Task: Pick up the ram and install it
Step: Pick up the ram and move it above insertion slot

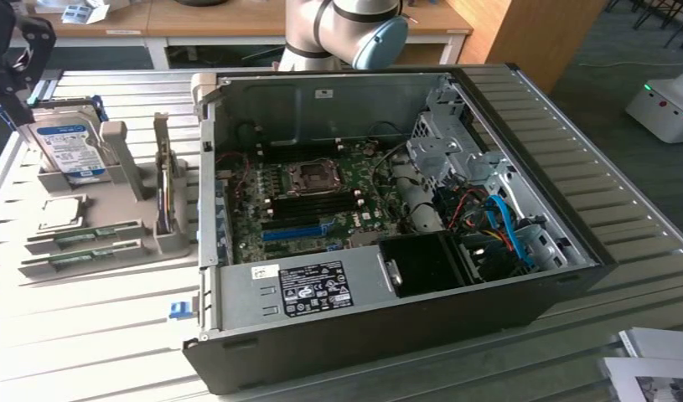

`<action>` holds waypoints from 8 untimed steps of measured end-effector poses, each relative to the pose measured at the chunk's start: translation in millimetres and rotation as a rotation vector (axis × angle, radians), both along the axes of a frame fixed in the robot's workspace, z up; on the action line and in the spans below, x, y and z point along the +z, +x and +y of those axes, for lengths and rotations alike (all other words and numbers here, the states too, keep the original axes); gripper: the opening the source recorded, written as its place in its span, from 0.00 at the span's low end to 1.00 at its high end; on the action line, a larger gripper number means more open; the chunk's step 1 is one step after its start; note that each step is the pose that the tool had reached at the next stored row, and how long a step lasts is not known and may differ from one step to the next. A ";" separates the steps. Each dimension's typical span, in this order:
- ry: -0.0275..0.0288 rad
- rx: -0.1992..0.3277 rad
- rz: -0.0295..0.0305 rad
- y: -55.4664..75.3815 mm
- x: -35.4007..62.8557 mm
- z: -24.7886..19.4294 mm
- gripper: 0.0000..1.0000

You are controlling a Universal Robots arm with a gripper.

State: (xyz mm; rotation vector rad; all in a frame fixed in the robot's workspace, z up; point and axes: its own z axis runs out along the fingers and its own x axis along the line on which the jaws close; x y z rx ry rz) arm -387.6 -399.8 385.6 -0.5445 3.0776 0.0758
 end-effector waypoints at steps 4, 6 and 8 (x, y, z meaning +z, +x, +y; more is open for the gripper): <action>0.0000 0.059 0.0000 0.0 0.0 0.0 0.10; 0.0000 0.091 -0.0001 0.0 0.0 0.0 0.10; 0.0000 0.122 0.0000 0.0 0.0 0.0 0.10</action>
